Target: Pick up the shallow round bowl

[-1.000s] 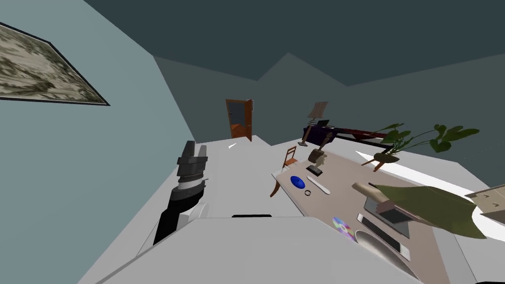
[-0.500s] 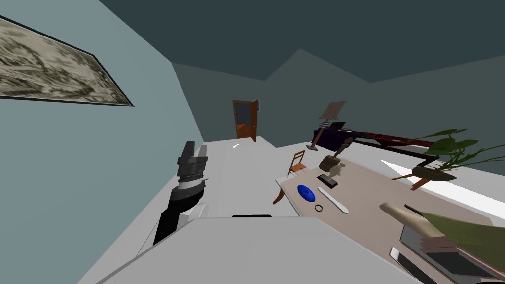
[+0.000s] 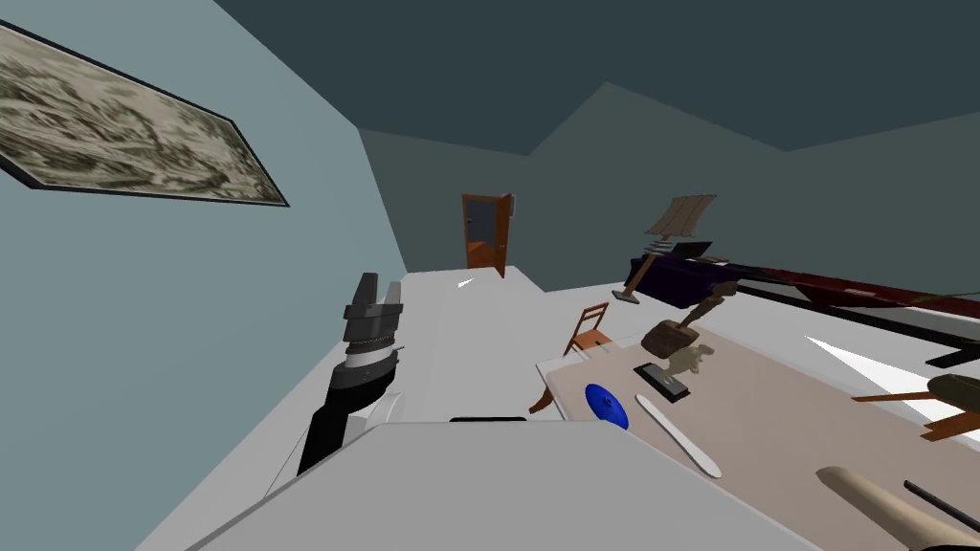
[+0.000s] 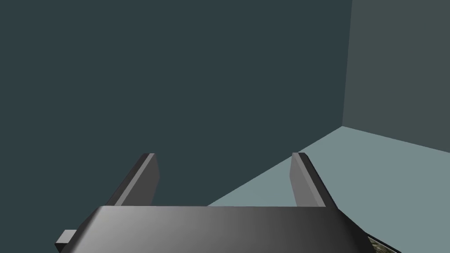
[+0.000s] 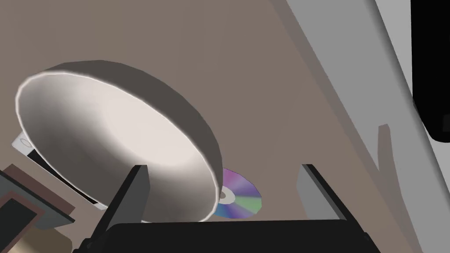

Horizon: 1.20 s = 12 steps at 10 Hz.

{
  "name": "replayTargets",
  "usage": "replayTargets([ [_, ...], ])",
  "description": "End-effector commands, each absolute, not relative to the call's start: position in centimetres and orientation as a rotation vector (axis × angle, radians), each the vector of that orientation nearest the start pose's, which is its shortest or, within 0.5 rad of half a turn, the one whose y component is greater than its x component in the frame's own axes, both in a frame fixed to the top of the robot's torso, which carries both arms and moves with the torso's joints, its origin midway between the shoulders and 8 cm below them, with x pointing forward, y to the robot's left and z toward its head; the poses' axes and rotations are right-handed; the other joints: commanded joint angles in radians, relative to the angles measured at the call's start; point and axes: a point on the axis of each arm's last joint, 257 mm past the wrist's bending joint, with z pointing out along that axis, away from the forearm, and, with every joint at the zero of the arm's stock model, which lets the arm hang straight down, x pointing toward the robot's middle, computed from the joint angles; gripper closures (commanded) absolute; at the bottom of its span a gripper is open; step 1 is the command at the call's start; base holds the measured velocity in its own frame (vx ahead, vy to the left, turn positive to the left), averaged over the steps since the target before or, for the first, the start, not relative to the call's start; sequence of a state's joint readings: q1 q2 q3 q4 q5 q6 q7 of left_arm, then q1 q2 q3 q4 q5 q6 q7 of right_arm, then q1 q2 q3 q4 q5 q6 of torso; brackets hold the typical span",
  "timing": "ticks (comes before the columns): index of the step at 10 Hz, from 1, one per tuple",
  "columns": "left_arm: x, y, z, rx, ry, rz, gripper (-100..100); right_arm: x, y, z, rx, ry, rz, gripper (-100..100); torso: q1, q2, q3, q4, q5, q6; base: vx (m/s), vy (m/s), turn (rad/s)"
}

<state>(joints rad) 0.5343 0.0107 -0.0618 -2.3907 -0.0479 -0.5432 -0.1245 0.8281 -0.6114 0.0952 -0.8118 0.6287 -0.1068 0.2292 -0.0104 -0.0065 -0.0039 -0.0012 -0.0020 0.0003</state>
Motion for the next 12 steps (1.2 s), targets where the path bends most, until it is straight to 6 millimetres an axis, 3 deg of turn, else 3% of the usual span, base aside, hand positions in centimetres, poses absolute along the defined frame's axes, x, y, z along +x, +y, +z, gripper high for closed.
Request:
replayTargets([
  [1, 31.3, 25.0, 6.9, -0.487, 0.585, -1.231, 0, -18.2, -56.1, -56.1, 0.632, 2.882, -0.506, -100, 0.0, 0.0, 0.0, 0.0, 0.0, 0.0, 0.081, -0.171, 0.085],
  [2, 31.3, 25.0, 6.9, -0.487, 0.585, -1.231, 0, -18.8, -56.6, -55.5, 0.638, 2.885, -0.52, -100, 0.001, 0.002, 0.001, 0.0, 0.0, 0.0, 0.033, -0.075, 0.031],
  [3, 31.3, 25.0, 6.9, -0.487, 0.585, -1.232, 0, -18.7, -56.6, -55.6, 0.637, 2.884, -0.519, 0, 0.007, 0.005, 0.002, 0.001, 0.001, 0.001, 0.008, -0.016, 0.001],
  [4, 31.3, 25.0, 6.9, -0.487, 0.585, -1.232, 0, -18.0, -56.1, -56.5, 0.649, 2.882, -0.52, -100, 0.011, 0.007, 0.004, 0.001, 0.002, 0.001, -0.028, -0.033, 0.049],
  [8, 31.4, 25.0, 6.9, -0.487, 0.585, -1.232, 0, -17.3, -55.5, -57.5, 0.661, 2.88, -0.521, -100, 0.01, 0.012, 0.007, 0.003, 0.002, 0.001, -0.054, -0.044, 0.037],
  [9, 31.4, 25.0, 6.9, -0.487, 0.585, -1.232, 0, -17.2, -55.5, -57.5, 0.661, 2.881, -0.522, 100, 0.012, 0.01, 0.006, 0.002, 0.002, 0.001, 0.0, 0.0, 0.0],
  [12, 31.3, 25.0, 6.9, -0.487, 0.585, -1.232, 0, -17.2, -55.5, -57.5, 0.659, 2.881, -0.52, 100, 0.013, 0.008, 0.005, 0.002, 0.003, 0.001, 0.0, 0.0, 0.0],
])
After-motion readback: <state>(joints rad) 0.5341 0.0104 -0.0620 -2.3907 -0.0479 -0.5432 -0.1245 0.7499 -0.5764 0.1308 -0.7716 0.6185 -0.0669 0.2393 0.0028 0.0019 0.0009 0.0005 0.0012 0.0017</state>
